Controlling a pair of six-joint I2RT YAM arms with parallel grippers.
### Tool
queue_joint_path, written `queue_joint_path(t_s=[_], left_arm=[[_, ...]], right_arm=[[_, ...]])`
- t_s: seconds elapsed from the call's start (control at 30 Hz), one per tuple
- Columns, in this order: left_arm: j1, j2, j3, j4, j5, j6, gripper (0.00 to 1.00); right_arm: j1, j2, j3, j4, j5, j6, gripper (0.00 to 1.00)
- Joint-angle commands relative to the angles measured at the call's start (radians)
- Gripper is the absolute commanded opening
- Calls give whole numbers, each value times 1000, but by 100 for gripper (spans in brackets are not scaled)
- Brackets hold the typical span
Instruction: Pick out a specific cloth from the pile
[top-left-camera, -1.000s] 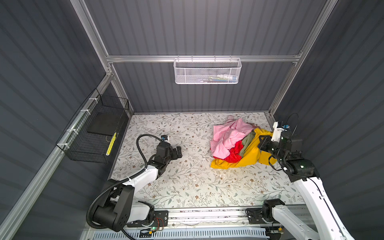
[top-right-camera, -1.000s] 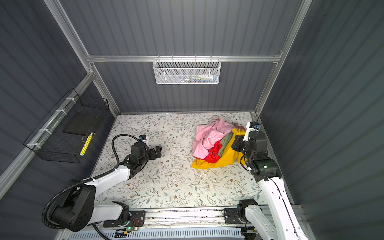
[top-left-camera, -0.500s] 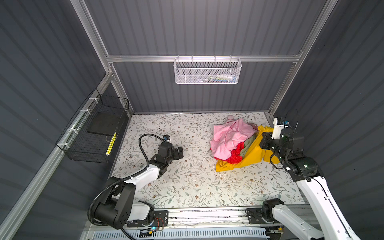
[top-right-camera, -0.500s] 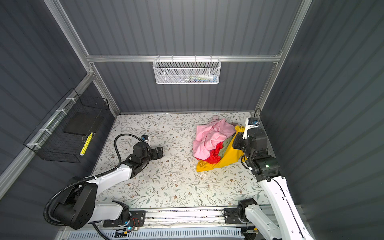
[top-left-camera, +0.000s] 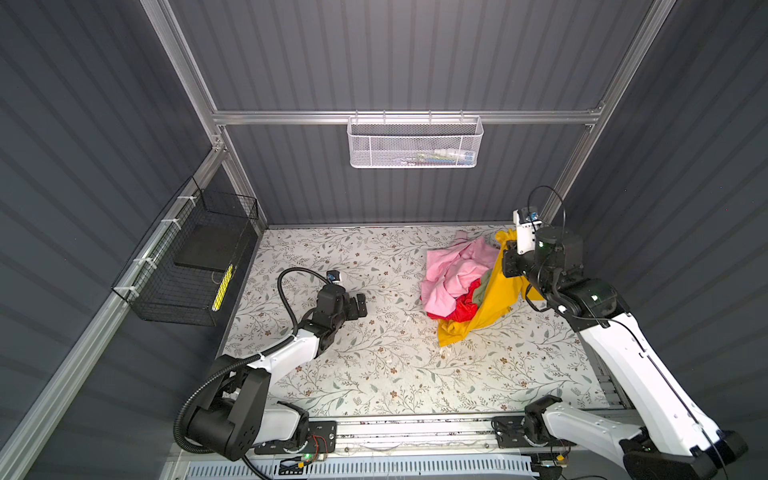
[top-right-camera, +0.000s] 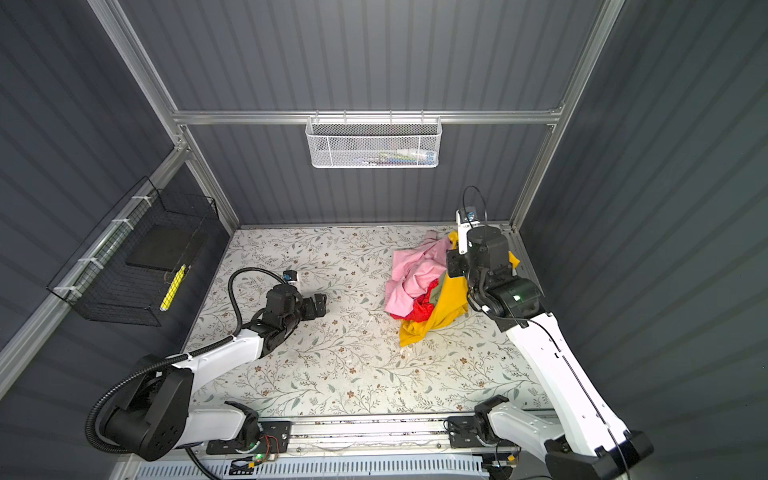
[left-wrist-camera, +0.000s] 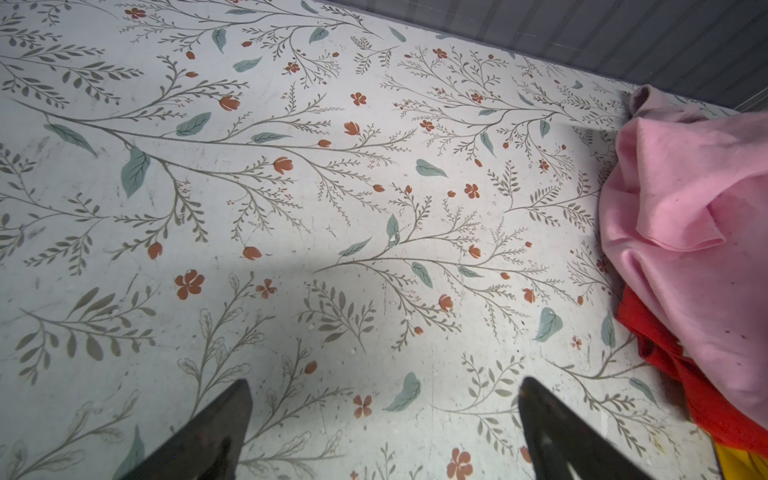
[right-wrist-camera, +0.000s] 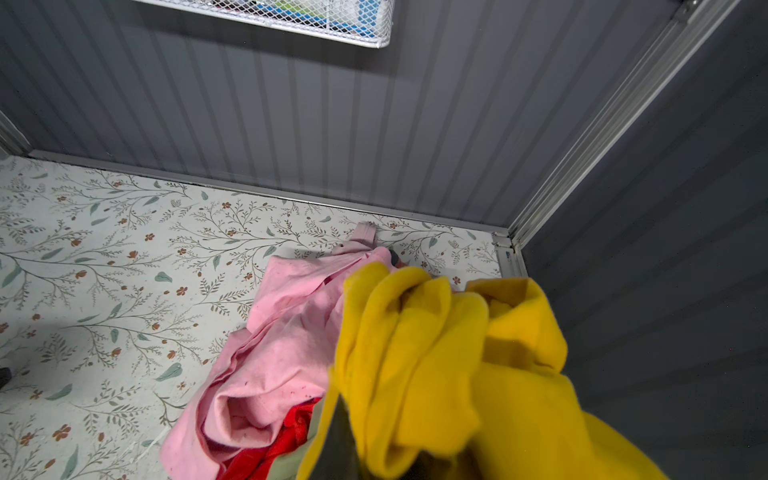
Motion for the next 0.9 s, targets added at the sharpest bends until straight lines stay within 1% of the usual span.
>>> queue_joint_path(t_s=[0.0, 0.1, 0.27, 0.33, 0.4, 0.63, 0.77, 0.87], left_arm=[[-19, -22, -15, -9, -16, 4, 100], [-30, -22, -24, -3, -25, -4, 100], [-43, -21, -26, -2, -27, -8, 100], [-48, -19, -30, -1, -28, -10, 100], [-50, -14, -33, 3, -31, -11, 100], [-56, -9, -39, 5, -39, -17, 100], [-58, -9, -40, -2, -46, -18, 100], [-59, -9, -40, -3, -44, -20, 100]], right_arm=[[61, 71, 87, 94, 66, -116, 0], [126, 154, 132, 58, 23, -170, 2], [170, 292, 189, -38, -73, -164, 0], [179, 329, 190, -47, -107, -155, 0], [183, 364, 184, -55, -181, -144, 0], [205, 503, 183, -110, -343, -123, 0], [222, 568, 175, -136, -416, -119, 0], [239, 609, 167, -143, -447, -115, 0]])
